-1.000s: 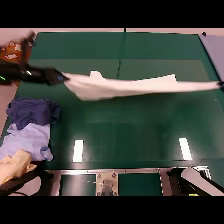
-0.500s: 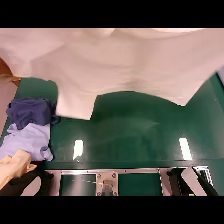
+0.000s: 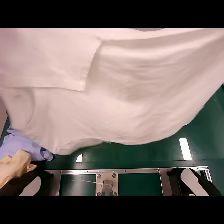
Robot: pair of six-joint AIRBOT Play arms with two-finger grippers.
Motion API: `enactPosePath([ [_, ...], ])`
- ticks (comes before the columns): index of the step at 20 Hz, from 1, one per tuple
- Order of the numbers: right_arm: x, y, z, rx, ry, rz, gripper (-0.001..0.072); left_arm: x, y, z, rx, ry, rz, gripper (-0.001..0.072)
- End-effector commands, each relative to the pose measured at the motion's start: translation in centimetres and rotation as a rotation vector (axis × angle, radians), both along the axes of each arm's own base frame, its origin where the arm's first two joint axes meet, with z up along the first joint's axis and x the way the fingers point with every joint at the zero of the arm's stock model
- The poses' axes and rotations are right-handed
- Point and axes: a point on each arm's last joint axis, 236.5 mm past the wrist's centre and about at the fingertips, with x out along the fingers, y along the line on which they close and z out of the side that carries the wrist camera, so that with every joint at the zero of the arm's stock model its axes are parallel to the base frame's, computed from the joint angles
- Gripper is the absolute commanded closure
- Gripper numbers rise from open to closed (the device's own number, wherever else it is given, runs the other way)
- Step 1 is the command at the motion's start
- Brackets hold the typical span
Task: Fold the shirts.
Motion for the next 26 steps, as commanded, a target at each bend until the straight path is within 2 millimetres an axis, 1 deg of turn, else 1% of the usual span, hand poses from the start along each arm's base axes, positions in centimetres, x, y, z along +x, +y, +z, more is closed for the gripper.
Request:
enactPosePath([
  [1, 7.1, -1.2, -14.0, -0.055, 0.287, -0.031, 0.0698, 8.0, 0.7, -13.0, -0.025, 0.260, 0.013, 0.0683],
  [2, 9.2, -1.4, -18.4, -0.042, 0.365, -0.028, 0.0698, 10.4, 0.5, -17.3, -0.019, 0.327, 0.007, 0.0683],
  [4, 12.8, -1.9, -26.3, 0.002, 0.501, -0.020, 0.0697, 14.0, -0.3, -25.0, -0.021, 0.461, -0.001, 0.0683],
  [5, 14.2, -2.4, -29.7, 0.027, 0.554, -0.027, 0.0698, 15.8, -0.5, -28.6, -0.028, 0.516, 0.007, 0.0684],
  [6, 15.5, -3.0, -33.1, 0.048, 0.601, -0.040, 0.0697, 17.5, -0.3, -31.6, -0.038, 0.548, 0.033, 0.0683],
  [7, 16.6, -3.3, -36.0, 0.069, 0.640, -0.045, 0.0698, 18.9, -0.1, -33.6, -0.064, 0.558, 0.062, 0.0683],
  [8, 17.4, -3.7, -38.2, 0.081, 0.672, -0.048, 0.0698, 20.4, 0.3, -34.9, -0.095, 0.551, 0.098, 0.0684],
  [9, 18.1, -4.0, -40.1, 0.090, 0.700, -0.045, 0.0698, 21.6, 0.7, -35.7, -0.120, 0.537, 0.129, 0.0684],
  [10, 18.8, -4.2, -41.6, 0.097, 0.718, -0.043, 0.0698, 22.5, 1.0, -35.8, -0.133, 0.509, 0.150, 0.0683],
  [11, 19.5, -4.5, -42.4, 0.100, 0.724, -0.043, 0.0697, 23.3, 1.2, -35.6, -0.149, 0.480, 0.167, 0.0684],
  [12, 20.3, -4.9, -42.9, 0.099, 0.722, -0.044, 0.0697, 24.0, 1.5, -35.1, -0.156, 0.446, 0.182, 0.0684],
  [14, 21.8, -5.4, -42.7, 0.095, 0.702, -0.046, 0.0697, 25.0, 2.1, -34.2, -0.152, 0.397, 0.203, 0.0684],
  [16, 22.7, -5.8, -42.3, 0.088, 0.684, -0.047, 0.0697, 25.2, 2.5, -34.2, -0.137, 0.386, 0.212, 0.0684],
  [17, 22.7, -5.7, -42.3, 0.088, 0.685, -0.044, 0.0697, 25.0, 2.5, -34.5, -0.120, 0.395, 0.205, 0.0684],
  [18, 22.4, -5.3, -42.5, 0.091, 0.699, -0.024, 0.0698, 24.4, 2.3, -35.1, -0.094, 0.418, 0.185, 0.0684],
  [19, 21.7, -4.7, -43.0, 0.084, 0.733, 0.012, 0.0698, 23.5, 2.0, -35.9, -0.073, 0.461, 0.154, 0.0684],
  [22, 18.1, -3.9, -45.6, 0.010, 0.889, 0.111, 0.0699, 19.5, 2.0, -39.3, 0.024, 0.650, 0.070, 0.0684],
  [23, 16.9, -3.8, -46.4, -0.006, 0.945, 0.128, 0.0700, 18.2, 2.6, -40.5, 0.068, 0.712, 0.071, 0.0684],
  [24, 15.9, -3.9, -46.8, -0.028, 0.983, 0.136, 0.0699, 16.8, 2.8, -41.6, 0.096, 0.779, 0.065, 0.0684],
  [26, 14.1, -4.1, -47.2, -0.077, 1.030, 0.140, 0.0699, 14.1, 2.4, -43.6, 0.112, 0.885, 0.024, 0.0684],
])
